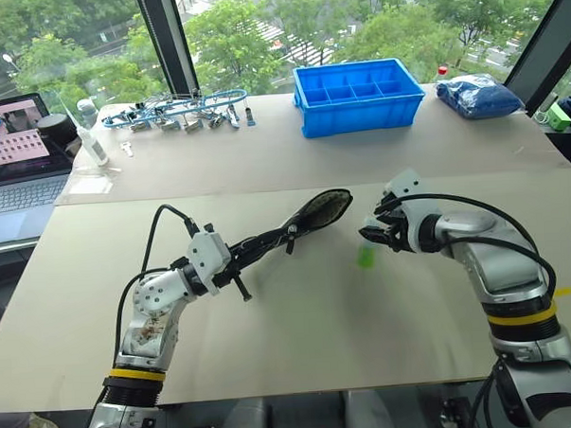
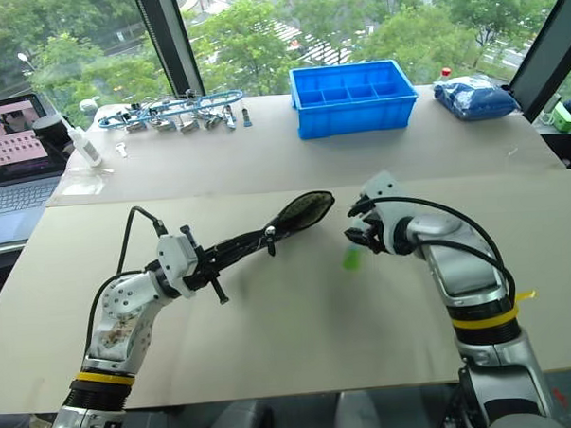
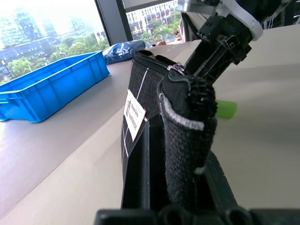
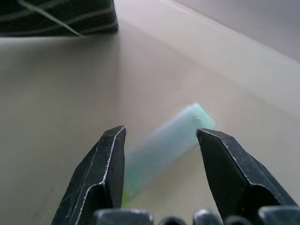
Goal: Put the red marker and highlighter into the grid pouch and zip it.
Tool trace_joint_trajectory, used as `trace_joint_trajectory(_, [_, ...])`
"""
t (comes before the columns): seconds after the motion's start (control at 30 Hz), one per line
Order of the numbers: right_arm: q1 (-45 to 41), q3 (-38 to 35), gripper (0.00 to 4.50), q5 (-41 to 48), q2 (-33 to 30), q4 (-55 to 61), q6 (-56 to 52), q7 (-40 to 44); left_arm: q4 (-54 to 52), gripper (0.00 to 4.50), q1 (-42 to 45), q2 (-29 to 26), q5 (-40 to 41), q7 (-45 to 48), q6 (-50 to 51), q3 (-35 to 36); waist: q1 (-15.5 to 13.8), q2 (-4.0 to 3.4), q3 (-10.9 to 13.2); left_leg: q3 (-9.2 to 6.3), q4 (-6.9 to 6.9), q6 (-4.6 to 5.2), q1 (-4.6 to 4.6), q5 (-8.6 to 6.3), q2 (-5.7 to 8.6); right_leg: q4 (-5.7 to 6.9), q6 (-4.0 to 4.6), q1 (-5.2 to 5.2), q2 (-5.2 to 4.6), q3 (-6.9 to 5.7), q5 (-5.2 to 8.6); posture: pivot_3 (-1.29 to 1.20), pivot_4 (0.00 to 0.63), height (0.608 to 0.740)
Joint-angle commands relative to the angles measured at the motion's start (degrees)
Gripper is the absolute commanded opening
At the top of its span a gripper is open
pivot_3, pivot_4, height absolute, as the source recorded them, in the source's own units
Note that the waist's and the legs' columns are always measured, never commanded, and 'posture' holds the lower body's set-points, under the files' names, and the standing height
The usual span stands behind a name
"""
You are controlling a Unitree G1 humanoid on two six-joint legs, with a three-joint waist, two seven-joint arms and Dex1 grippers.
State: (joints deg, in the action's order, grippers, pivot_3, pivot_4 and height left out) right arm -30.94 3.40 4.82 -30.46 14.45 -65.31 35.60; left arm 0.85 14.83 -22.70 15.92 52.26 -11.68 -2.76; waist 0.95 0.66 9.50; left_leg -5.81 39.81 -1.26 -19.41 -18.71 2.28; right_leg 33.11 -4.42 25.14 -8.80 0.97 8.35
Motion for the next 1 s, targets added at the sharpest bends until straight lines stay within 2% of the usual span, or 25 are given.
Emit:
trace_joint_trajectory(0.03, [0.4, -1.2, 2.69, 0.1, 0.9, 5.8, -4.1, -4.3, -1.1, 0.01, 0.1, 0.3, 0.8, -0.4, -1.2, 0.4, 0.1, 0.00, 0.0, 0.00, 0.00, 0.00, 0.00, 0.00, 0.00, 0.00, 0.00, 0.00, 0.00, 0.00, 0.00, 0.00, 0.150, 0.740])
trace_joint_trajectory(0.37, [1.2, -5.5, 2.69, 1.5, 9.9, 8.9, -15.4, -13.4, -0.4, 0.01, 0.6, 1.5, 0.5, -0.5, -1.5, 0.0, 0.0, 0.00, 0.0, -0.01, 0.00, 0.03, 0.01, -0.02, 0.00, 0.00, 0.00, -0.01, 0.00, 0.00, 0.00, 0.00, 0.150, 0.740])
trace_joint_trajectory(0.63, [3.1, -2.2, 2.69, 0.8, 8.5, 9.1, -13.1, -16.1, -0.5, 0.01, 0.3, 1.8, 0.4, -0.7, -1.6, 0.2, 0.0, -0.01, 0.0, -0.02, 0.00, 0.06, 0.05, -0.03, 0.00, 0.01, 0.00, -0.05, 0.00, -0.01, 0.00, 0.00, 0.150, 0.740])
trace_joint_trajectory(0.73, [3.9, 2.6, 2.69, -0.5, 7.0, 8.6, -8.7, -16.6, -0.4, 0.01, 0.4, 1.7, 0.4, -0.8, -1.6, 0.3, 0.1, 0.00, 0.0, -0.02, 0.00, 0.06, 0.07, -0.03, 0.00, 0.01, 0.00, -0.08, 0.00, -0.01, 0.00, 0.00, 0.150, 0.740])
trace_joint_trajectory(0.83, [4.8, 9.4, 1.97, -3.9, 2.5, 7.7, -1.6, -16.8, -0.4, 0.01, 0.6, 1.8, 0.4, -0.9, -1.7, 0.3, 0.1, 0.00, 0.0, -0.02, 0.00, 0.06, 0.09, -0.03, 0.00, 0.00, -0.01, -0.09, 0.00, -0.01, 0.00, 0.00, 0.150, 0.740])
trace_joint_trajectory(1.0, [6.0, 16.4, 0.20, -10.4, -5.9, 4.7, 11.5, -16.0, -0.4, 0.01, 0.5, 1.7, 0.3, -1.1, -1.8, 0.4, -0.2, 0.04, 0.0, -0.02, 0.02, 0.06, 0.09, -0.03, 0.00, -0.05, -0.01, -0.17, 0.00, -0.04, 0.00, 0.00, 0.150, 0.740])
